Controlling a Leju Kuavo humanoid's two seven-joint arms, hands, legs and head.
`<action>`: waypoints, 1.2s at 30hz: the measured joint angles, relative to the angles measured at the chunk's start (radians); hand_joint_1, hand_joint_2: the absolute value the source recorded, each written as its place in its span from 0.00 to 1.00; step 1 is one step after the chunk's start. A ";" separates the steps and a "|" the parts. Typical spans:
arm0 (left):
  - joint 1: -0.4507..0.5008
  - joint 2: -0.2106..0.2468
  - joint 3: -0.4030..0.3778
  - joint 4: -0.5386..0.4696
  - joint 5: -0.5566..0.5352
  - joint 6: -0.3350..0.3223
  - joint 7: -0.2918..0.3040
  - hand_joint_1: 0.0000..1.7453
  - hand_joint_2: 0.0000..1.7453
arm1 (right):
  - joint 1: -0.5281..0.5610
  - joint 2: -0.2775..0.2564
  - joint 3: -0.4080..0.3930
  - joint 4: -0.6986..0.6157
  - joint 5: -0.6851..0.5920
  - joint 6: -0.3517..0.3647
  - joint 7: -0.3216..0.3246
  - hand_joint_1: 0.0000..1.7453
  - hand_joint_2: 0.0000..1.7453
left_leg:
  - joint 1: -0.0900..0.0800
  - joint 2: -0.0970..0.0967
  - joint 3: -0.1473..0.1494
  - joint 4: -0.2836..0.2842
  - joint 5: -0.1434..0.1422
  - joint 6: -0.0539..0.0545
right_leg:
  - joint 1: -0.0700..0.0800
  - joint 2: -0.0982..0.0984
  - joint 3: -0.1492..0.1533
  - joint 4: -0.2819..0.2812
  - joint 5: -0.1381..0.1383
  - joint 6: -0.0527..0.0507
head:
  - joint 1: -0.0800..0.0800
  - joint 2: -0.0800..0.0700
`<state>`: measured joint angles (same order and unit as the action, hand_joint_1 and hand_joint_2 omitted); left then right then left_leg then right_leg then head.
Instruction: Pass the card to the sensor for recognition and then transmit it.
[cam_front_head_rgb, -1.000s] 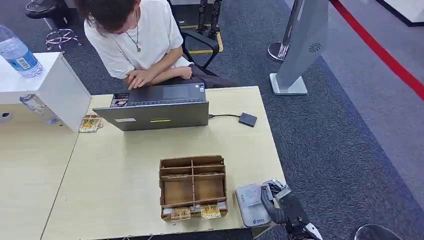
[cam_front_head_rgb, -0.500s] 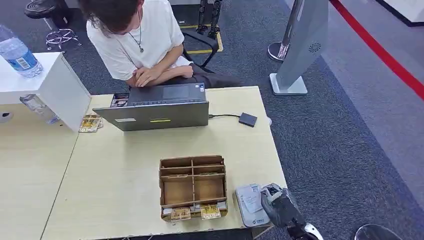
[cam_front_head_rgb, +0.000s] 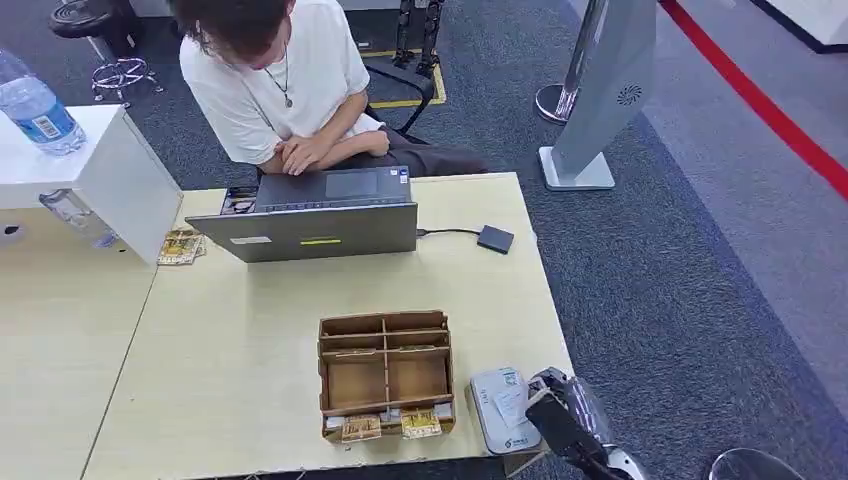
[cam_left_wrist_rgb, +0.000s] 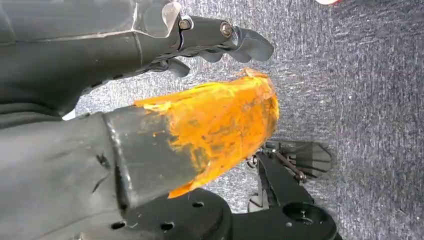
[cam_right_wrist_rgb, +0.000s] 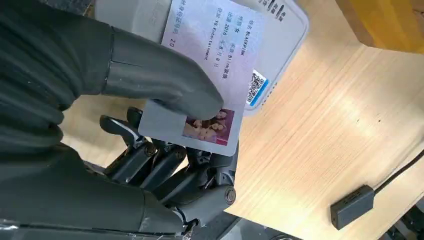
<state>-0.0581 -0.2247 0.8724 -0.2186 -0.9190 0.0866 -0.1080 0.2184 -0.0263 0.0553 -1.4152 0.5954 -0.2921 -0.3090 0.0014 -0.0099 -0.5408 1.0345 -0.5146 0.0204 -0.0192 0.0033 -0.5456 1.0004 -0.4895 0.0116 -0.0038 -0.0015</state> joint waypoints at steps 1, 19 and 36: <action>0.000 -0.001 0.000 0.000 0.000 0.000 0.000 0.00 0.00 | 0.001 -0.001 0.003 -0.004 0.004 -0.005 0.003 1.00 1.00 | 0.000 0.000 0.000 0.000 0.000 0.000 | 0.000 0.000 0.000 0.000 0.000 0.000 | 0.000 0.000; 0.000 -0.007 0.005 0.000 -0.018 -0.003 0.004 0.00 0.00 | -0.013 -0.009 0.089 -0.047 0.116 -0.164 0.026 1.00 1.00 | 0.000 0.000 0.000 0.000 0.000 0.000 | 0.000 0.000 0.000 0.000 0.000 0.000 | 0.000 0.000; -0.001 -0.008 0.008 0.000 -0.045 -0.006 0.009 0.00 0.00 | -0.058 -0.005 0.135 -0.103 0.345 -0.385 0.077 1.00 1.00 | 0.000 0.000 0.000 0.000 0.000 0.000 | 0.000 0.000 0.000 0.000 0.000 0.000 | 0.000 0.000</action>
<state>-0.0592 -0.2327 0.8808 -0.2186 -0.9636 0.0805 -0.0992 0.1606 -0.0313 0.1900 -1.5187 0.9400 -0.6768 -0.2316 0.0014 -0.0098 -0.5409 1.0345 -0.5145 0.0204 -0.0191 0.0033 -0.5455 1.0004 -0.4894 0.0115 -0.0038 -0.0015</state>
